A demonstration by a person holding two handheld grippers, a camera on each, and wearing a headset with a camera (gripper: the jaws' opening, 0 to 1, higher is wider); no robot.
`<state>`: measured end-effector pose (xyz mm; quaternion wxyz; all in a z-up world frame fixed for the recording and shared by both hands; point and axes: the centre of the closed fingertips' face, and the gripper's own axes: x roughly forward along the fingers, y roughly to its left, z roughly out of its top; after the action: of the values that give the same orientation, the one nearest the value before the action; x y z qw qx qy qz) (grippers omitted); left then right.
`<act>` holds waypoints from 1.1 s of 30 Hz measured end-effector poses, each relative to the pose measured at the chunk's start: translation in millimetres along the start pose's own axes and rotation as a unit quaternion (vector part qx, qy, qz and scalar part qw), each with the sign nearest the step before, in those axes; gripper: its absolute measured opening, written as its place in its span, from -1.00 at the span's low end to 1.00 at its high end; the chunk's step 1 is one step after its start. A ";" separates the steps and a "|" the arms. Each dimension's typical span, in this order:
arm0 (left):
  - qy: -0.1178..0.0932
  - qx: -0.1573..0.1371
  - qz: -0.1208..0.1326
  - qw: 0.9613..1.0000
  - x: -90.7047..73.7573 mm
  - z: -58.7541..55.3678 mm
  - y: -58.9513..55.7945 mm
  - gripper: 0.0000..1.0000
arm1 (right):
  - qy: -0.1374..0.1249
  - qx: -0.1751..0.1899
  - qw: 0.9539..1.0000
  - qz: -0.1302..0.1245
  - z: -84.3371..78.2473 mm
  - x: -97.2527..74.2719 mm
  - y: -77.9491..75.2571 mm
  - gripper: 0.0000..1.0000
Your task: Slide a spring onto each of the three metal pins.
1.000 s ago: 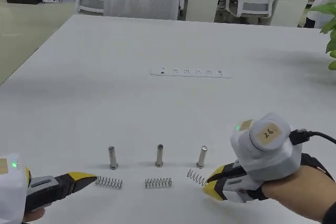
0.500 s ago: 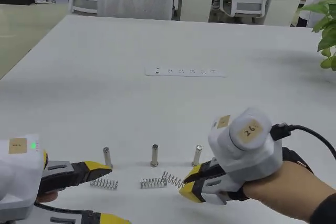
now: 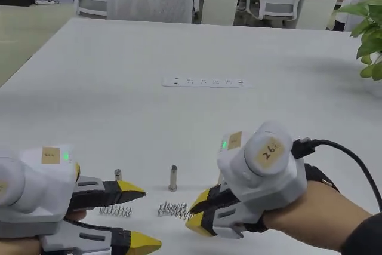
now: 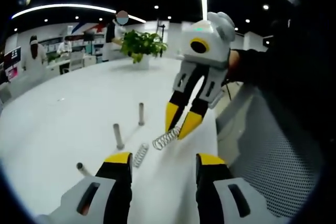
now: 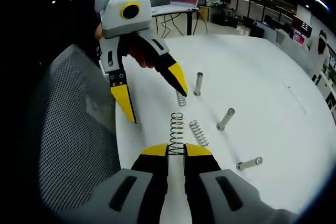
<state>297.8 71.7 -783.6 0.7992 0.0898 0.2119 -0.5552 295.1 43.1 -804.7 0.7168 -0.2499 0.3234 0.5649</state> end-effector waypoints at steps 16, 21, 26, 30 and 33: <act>0.001 0.027 -0.017 1.000 4.8 -3.9 -10.5 -0.57 | 0.005 -0.060 0.998 0.032 6.8 2.1 17.2 -0.85; 0.004 0.034 -0.028 0.999 6.5 -5.2 -15.3 -0.64 | 0.005 -0.074 0.996 0.046 6.4 2.4 23.1 -0.85; 0.005 0.040 -0.038 0.998 6.8 -6.1 -18.6 -0.80 | 0.004 -0.079 0.996 0.050 6.6 2.1 25.0 -0.85; 0.007 0.053 -0.038 0.998 7.3 -6.5 -19.4 -0.89 | 0.005 -0.082 0.995 0.055 5.9 0.7 26.3 -0.85; 0.006 0.052 -0.039 0.998 7.0 -6.3 -20.1 -0.90 | 0.001 -0.078 0.995 0.057 7.1 -1.7 25.8 -0.85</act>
<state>279.8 60.8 -790.5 0.7699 0.1259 0.1911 -0.5957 271.1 53.3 -798.5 0.6616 -0.2870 0.2928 0.6279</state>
